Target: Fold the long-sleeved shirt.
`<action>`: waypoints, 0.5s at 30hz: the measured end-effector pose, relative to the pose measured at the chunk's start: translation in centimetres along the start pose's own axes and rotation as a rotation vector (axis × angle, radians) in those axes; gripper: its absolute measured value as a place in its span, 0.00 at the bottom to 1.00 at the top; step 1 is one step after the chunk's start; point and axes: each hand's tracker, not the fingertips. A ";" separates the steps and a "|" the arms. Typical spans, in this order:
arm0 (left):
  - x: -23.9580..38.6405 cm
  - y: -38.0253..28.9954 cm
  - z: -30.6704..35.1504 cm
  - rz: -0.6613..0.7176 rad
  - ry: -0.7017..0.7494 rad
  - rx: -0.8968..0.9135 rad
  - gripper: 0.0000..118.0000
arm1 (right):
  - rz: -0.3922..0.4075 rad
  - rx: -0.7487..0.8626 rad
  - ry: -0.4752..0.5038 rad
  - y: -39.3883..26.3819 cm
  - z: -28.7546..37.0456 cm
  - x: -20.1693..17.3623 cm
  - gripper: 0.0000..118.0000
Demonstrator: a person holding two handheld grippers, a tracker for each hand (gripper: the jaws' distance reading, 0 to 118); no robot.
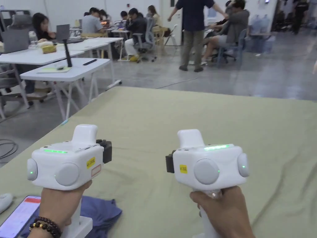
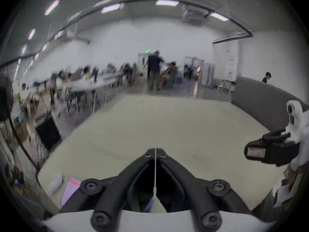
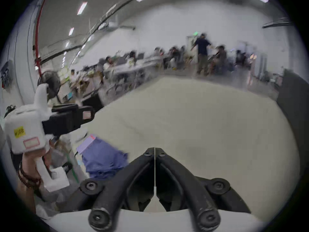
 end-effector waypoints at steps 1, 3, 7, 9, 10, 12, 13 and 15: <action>2.5 0.8 0.3 -0.024 0.005 0.047 0.00 | 0.000 0.049 -0.044 0.1 2.0 1.6 0.00; 7.8 2.3 0.9 -0.033 -0.004 0.140 0.00 | -0.007 0.155 -0.160 -0.1 6.2 5.2 0.00; 14.6 1.0 1.6 -0.020 -0.028 0.294 0.00 | -0.066 0.309 -0.363 -2.7 12.2 10.5 0.00; 16.9 -0.6 2.0 0.015 -0.049 0.308 0.00 | -0.058 0.417 -0.486 -5.2 14.6 12.2 0.00; 17.7 -1.2 2.1 0.018 -0.062 0.291 0.00 | -0.037 0.448 -0.503 -6.3 15.4 12.9 0.00; 19.5 -3.3 2.5 0.016 -0.071 0.290 0.00 | -0.015 0.463 -0.533 -8.5 16.3 13.8 0.00; 20.1 -4.3 2.5 0.010 -0.068 0.294 0.00 | -0.010 0.457 -0.535 -9.3 16.5 14.0 0.00; 21.4 -6.6 2.8 0.001 -0.055 0.295 0.00 | -0.006 0.468 -0.567 -11.2 16.8 14.3 0.00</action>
